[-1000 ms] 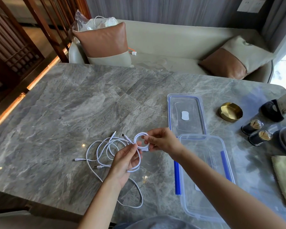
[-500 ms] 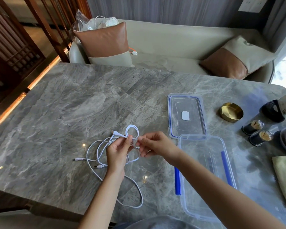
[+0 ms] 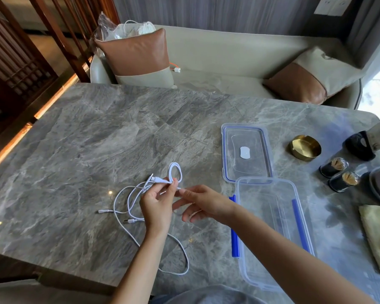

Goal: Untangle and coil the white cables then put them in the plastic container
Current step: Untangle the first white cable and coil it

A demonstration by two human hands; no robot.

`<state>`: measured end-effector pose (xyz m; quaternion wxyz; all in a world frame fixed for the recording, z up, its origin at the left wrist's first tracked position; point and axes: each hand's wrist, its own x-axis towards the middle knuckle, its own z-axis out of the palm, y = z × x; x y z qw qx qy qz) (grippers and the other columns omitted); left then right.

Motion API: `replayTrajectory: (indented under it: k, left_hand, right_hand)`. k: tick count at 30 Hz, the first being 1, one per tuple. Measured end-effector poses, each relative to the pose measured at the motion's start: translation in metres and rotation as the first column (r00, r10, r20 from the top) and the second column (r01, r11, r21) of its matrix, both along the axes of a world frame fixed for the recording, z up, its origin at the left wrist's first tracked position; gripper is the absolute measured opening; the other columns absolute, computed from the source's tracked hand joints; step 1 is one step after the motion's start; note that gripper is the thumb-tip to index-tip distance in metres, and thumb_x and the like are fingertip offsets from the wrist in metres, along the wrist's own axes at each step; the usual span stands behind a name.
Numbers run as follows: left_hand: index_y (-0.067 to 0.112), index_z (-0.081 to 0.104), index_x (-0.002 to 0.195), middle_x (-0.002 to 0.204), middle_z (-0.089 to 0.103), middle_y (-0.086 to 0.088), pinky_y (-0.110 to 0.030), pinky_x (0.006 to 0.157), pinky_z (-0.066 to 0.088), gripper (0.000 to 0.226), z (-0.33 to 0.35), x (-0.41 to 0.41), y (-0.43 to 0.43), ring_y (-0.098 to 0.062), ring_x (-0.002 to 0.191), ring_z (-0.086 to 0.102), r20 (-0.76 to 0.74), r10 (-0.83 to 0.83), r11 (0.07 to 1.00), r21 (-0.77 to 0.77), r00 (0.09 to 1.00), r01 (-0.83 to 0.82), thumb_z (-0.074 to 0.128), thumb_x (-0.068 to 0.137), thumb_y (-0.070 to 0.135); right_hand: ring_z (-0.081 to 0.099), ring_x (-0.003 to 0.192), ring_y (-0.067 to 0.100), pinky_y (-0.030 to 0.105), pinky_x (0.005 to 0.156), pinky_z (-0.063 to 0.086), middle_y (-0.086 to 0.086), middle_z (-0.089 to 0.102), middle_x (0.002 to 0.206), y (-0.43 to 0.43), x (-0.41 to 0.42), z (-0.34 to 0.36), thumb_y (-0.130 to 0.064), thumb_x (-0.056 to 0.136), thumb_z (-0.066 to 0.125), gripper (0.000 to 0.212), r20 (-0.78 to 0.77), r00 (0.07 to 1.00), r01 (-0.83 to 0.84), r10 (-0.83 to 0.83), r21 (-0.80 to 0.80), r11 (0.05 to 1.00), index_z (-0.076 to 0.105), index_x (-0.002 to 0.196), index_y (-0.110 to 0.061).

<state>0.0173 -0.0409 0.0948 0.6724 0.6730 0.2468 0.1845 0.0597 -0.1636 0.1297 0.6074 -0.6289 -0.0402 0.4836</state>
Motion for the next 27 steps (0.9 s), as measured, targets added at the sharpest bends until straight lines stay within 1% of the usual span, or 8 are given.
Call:
replayTrajectory:
  k: [5,9,11,14,17,19,22,27]
  left_hand:
    - [0.015,0.071,0.075,0.061,0.069,0.014,-0.010,0.064,0.047,0.007,0.003,0.001,0.002,0.005,0.062,0.060,0.031,0.044,0.999,-0.001,0.999,-0.044,0.068,0.081,0.012]
    - [0.028,0.071,0.065,0.062,0.071,0.009,-0.024,0.071,0.052,0.022,0.001,-0.002,0.007,-0.009,0.065,0.064,-0.027,-0.029,0.999,0.036,0.999,0.030,0.067,0.083,0.016]
    - [0.024,0.072,0.067,0.063,0.072,0.007,-0.020,0.067,0.055,0.020,0.002,-0.003,0.008,-0.007,0.064,0.066,-0.047,-0.125,0.992,-0.025,0.991,0.124,0.066,0.083,0.013]
    - [0.013,0.071,0.073,0.065,0.073,0.005,-0.013,0.062,0.052,0.014,0.005,-0.005,0.010,-0.004,0.062,0.067,-0.058,-0.304,0.948,-0.120,0.951,0.296,0.063,0.084,0.008]
    - [0.011,0.071,0.077,0.067,0.073,0.005,-0.012,0.063,0.051,0.013,0.007,-0.008,0.020,-0.003,0.063,0.067,-0.073,-0.404,0.908,-0.155,0.912,0.390,0.061,0.085,0.007]
    - [0.009,0.071,0.077,0.067,0.073,0.005,-0.013,0.064,0.052,0.013,0.010,-0.007,0.027,-0.003,0.063,0.066,-0.090,-0.445,0.888,-0.174,0.891,0.426,0.060,0.085,0.007]
    - [0.007,0.070,0.081,0.068,0.072,0.004,-0.015,0.064,0.053,0.013,0.016,-0.004,0.037,-0.003,0.063,0.065,-0.118,-0.546,0.827,-0.233,0.829,0.512,0.058,0.085,0.004]
    - [0.008,0.070,0.076,0.063,0.069,0.003,-0.016,0.063,0.054,0.017,0.027,0.000,0.053,-0.004,0.059,0.062,-0.186,-0.689,0.718,-0.306,0.701,0.625,0.057,0.086,0.002]
  right_hand:
    - [0.067,0.073,0.008,0.019,0.061,0.055,0.002,0.068,0.099,0.004,0.000,-0.004,-0.026,0.097,0.046,0.020,-0.139,0.905,0.419,-0.402,0.134,0.898,0.059,0.108,-0.015]
    - [0.065,0.076,0.008,0.022,0.065,0.055,0.002,0.067,0.090,0.009,0.003,-0.003,-0.024,0.097,0.048,0.020,-0.047,0.870,0.492,-0.490,0.126,0.862,0.065,0.102,-0.015]
    - [0.064,0.077,0.010,0.021,0.063,0.056,0.004,0.067,0.090,0.007,0.007,-0.004,-0.023,0.098,0.046,0.025,0.011,0.867,0.495,-0.498,0.094,0.864,0.067,0.105,-0.011]
    - [0.064,0.075,0.012,0.025,0.065,0.056,-0.002,0.070,0.083,0.000,0.013,-0.005,-0.021,0.097,0.047,0.024,0.082,0.900,0.427,-0.428,0.034,0.904,0.069,0.099,-0.011]
    - [0.066,0.069,0.000,0.019,0.064,0.055,-0.015,0.071,0.068,-0.007,0.017,-0.005,-0.021,0.096,0.050,0.025,0.170,0.942,0.291,-0.288,0.010,0.957,0.070,0.082,-0.023]
    - [0.066,0.071,-0.004,0.018,0.066,0.055,-0.018,0.072,0.072,-0.011,0.020,-0.005,-0.020,0.095,0.050,0.026,0.228,0.951,0.214,-0.209,0.005,0.977,0.070,0.079,-0.024]
    - [0.065,0.075,-0.002,0.018,0.067,0.054,-0.006,0.074,0.084,-0.019,0.026,-0.002,-0.018,0.094,0.053,0.022,0.296,0.952,0.090,-0.084,-0.006,0.996,0.071,0.081,-0.019]
    - [0.060,0.062,0.000,0.012,0.056,0.047,0.000,0.066,0.070,-0.029,0.036,0.005,-0.015,0.086,0.064,0.010,0.297,0.952,-0.080,0.071,0.016,0.997,0.071,0.088,-0.008]
